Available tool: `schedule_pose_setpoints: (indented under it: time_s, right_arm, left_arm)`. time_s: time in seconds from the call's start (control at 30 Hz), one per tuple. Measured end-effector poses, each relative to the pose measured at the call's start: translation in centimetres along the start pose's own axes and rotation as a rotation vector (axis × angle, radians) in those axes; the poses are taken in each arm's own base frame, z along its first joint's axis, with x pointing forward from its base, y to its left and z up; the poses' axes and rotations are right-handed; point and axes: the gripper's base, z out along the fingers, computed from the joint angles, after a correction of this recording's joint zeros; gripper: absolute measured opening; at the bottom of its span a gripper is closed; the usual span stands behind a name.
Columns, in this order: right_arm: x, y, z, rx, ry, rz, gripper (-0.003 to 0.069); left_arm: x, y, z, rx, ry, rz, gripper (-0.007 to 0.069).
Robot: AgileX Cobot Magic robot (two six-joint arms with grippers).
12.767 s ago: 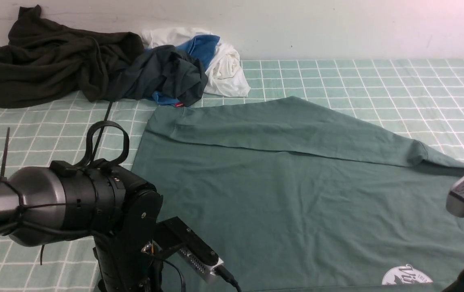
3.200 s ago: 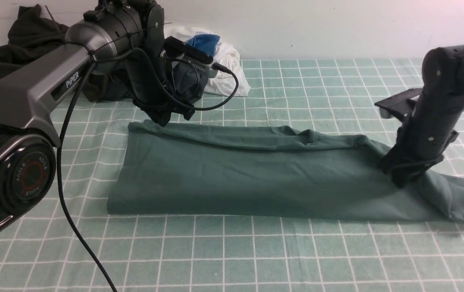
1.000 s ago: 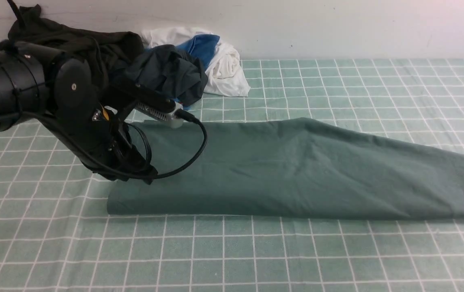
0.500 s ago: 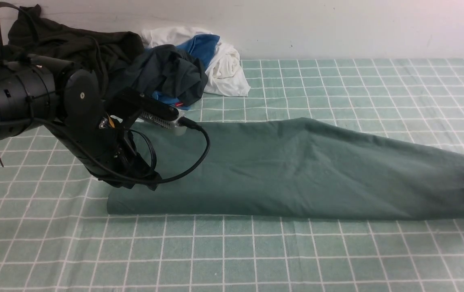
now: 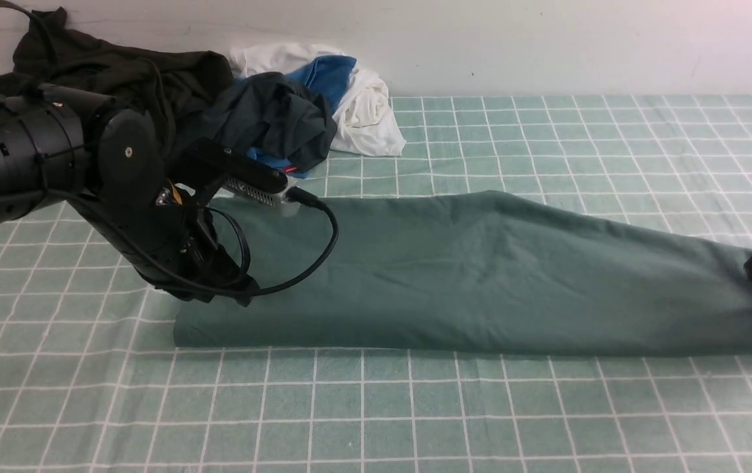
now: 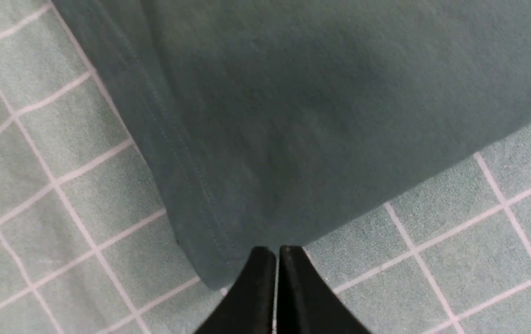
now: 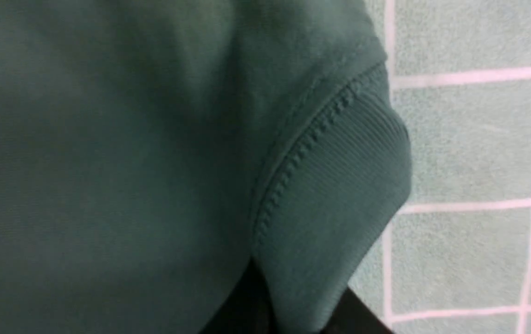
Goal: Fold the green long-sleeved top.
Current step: Use the right arm to clamp the right edge of the fabric, then use the right arm to drag the right edge of the fabric to the left and folds it over the left edge
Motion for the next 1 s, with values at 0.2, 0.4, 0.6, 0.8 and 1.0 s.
schedule_pose_setpoints:
  time_s: [0.2, 0.4, 0.6, 0.8, 1.0]
  right_arm:
    - [-2.5, 3.6, -9.9, 0.013, -0.183, -0.108, 0.0036]
    - [-2.7, 15.9, -19.4, -0.135, -0.420, -0.396, 0.0036]
    - [-0.5, 28.6, -20.0, -0.327, -0.480, -0.644, 0.0036]
    - [1.9, 39.6, -14.7, -0.484, -0.471, -0.774, 0.0036]
    - [3.3, 45.6, -8.6, -0.563, -0.454, -0.787, 0.0038]
  left_arm:
    - [0.7, 0.1, -5.7, -0.057, -0.099, 0.027, -0.0003]
    - [3.6, -0.4, -13.4, -0.092, -0.208, 0.020, -0.0003]
    - [7.7, -1.3, -19.5, -0.114, -0.293, 0.010, -0.0003]
    - [11.4, -2.1, -23.3, -0.130, -0.360, 0.002, -0.0003]
    - [13.6, -2.5, -24.8, -0.133, -0.366, -0.002, -0.0003]
